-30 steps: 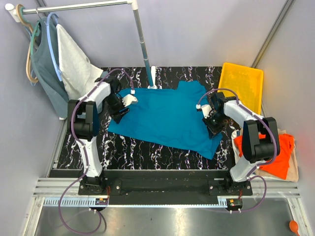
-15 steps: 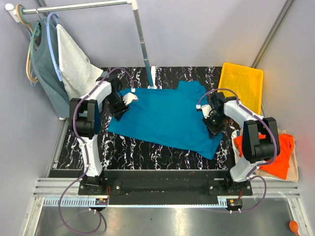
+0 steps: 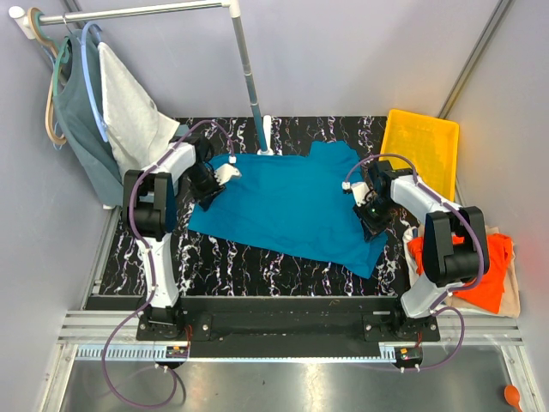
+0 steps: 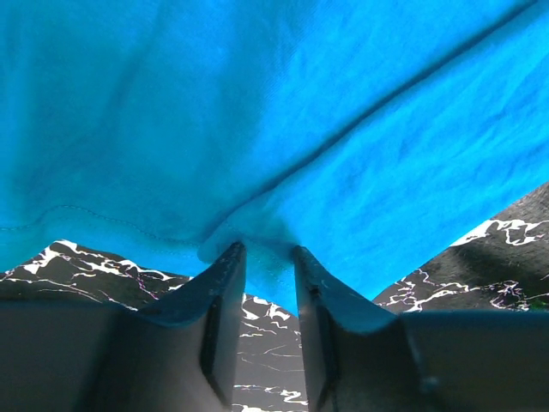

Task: Fold and stack the t-shirts
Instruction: Fold the tshirt

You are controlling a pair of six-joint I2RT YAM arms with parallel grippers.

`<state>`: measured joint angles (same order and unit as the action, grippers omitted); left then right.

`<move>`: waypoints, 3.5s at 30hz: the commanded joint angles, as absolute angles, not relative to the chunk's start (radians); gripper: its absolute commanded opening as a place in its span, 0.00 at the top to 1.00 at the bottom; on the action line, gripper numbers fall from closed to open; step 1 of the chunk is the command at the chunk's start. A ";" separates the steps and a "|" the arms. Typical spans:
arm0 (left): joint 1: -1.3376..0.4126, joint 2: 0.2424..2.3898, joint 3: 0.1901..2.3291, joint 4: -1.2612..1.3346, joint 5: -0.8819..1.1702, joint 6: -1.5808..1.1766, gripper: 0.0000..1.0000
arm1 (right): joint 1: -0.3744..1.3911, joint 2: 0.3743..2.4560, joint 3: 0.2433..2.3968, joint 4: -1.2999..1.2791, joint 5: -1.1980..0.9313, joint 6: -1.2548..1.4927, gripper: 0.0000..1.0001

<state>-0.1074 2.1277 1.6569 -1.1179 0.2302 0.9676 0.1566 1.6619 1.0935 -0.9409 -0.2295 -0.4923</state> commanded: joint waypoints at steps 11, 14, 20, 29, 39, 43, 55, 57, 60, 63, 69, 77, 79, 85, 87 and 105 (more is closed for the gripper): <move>-0.100 2.115 1.623 -1.078 0.204 0.948 0.94 | 0.149 1.632 1.094 -0.953 -0.252 -0.483 1.00; -0.100 2.095 1.614 -1.077 0.202 0.940 1.00 | 0.152 1.632 1.091 -0.951 -0.252 -0.483 1.00; -0.100 2.026 1.589 -1.077 0.196 0.936 0.83 | 0.152 1.629 1.077 -0.946 -0.258 -0.480 1.00; -0.100 2.003 1.589 -1.077 0.192 0.943 0.53 | 0.152 1.631 1.078 -0.945 -0.261 -0.477 1.00; -0.100 2.077 1.629 -1.074 0.193 0.937 0.46 | 0.152 1.624 1.069 -0.945 -0.256 -0.480 1.00; -0.101 2.095 1.634 -1.071 0.196 0.930 0.46 | 0.152 1.626 1.069 -0.945 -0.259 -0.480 1.00; -0.101 2.122 1.638 -1.054 0.189 0.923 0.64 | 0.152 1.626 1.055 -0.943 -0.268 -0.482 1.00; -0.101 2.121 1.638 -1.055 0.186 0.920 0.69 | 0.152 1.629 1.054 -0.942 -0.270 -0.482 1.00; -0.101 2.121 1.632 -1.057 0.186 0.917 0.77 | 0.150 1.635 1.054 -0.940 -0.275 -0.480 1.00; -0.101 2.117 1.623 -1.054 0.178 0.916 0.80 | 0.152 1.637 1.055 -0.939 -0.279 -0.477 1.00; -0.101 2.072 1.592 -1.054 0.167 0.911 0.74 | 0.152 1.644 1.046 -0.937 -0.281 -0.482 1.00; -0.104 2.033 1.586 -1.051 0.164 0.910 0.63 | 0.152 1.655 1.052 -0.933 -0.296 -0.477 1.00; -0.106 2.031 1.589 -1.052 0.167 0.908 0.64 | 0.150 1.655 1.048 -0.934 -0.296 -0.476 1.00; -0.112 2.032 1.589 -1.052 0.175 0.904 0.74 | 0.152 1.648 1.042 -0.933 -0.296 -0.476 1.00; -0.115 2.036 1.591 -1.051 0.176 0.900 0.75 | 0.152 1.647 1.040 -0.933 -0.299 -0.474 1.00; -0.129 2.016 1.583 -1.051 0.161 0.897 1.00 | 0.152 1.651 1.031 -0.927 -0.302 -0.469 1.00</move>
